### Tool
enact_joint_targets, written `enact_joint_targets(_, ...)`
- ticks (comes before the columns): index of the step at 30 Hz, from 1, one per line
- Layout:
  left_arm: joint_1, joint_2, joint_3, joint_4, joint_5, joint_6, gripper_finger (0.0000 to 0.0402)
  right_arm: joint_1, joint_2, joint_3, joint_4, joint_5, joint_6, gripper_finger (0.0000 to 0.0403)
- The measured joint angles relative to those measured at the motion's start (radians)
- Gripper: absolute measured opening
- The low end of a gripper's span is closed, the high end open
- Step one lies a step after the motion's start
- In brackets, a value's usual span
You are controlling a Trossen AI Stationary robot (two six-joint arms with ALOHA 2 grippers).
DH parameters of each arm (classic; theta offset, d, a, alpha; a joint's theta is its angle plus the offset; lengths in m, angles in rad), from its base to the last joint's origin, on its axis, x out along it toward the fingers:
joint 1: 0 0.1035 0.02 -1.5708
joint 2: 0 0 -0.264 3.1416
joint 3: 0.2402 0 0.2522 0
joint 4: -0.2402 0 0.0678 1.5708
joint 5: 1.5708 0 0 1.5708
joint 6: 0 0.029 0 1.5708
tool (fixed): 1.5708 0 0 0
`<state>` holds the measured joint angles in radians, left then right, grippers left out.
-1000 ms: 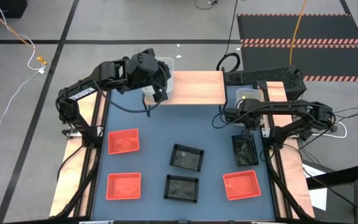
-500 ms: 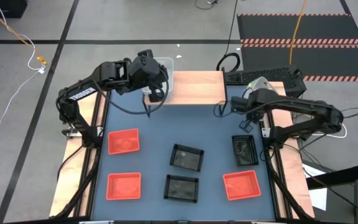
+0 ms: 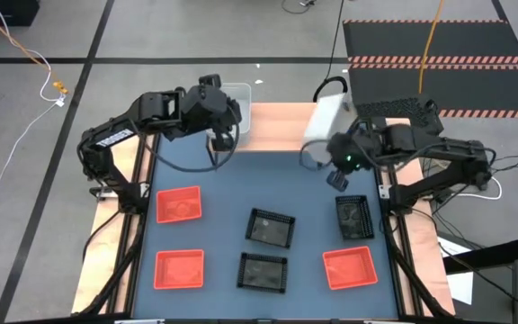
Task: Stack baskets on shelf by color
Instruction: Stack the gray bin on top of the other gray bins on the shelf
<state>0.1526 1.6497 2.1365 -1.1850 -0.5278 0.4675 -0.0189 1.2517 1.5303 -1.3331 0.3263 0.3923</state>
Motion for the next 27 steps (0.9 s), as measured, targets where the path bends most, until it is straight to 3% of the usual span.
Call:
enact_joint_targets(9,-0.175,-0.003,0.000,-0.062,0.003,0.001,0.0122,0.220,0.191,0.009,0.214,0.039,-0.089,0.0000)
enact_joint_targets(14,-0.288,-0.003,0.000,-0.136,0.005,-0.076,0.0122,0.292,0.323,0.009,0.263,0.050,-0.200,0.0000)
enact_joint_targets(17,-0.350,-0.003,-0.010,-0.150,0.059,-0.136,0.0122,0.313,0.381,0.009,0.270,0.091,-0.236,0.0000)
enact_joint_targets(20,-0.404,-0.004,-0.068,-0.097,0.112,-0.128,0.0122,0.308,0.408,0.009,0.285,0.098,-0.244,0.0000)
enact_joint_targets(27,-0.432,-0.002,-0.287,0.239,0.114,0.043,0.0122,0.274,0.390,0.009,0.375,0.059,-0.221,0.0000)
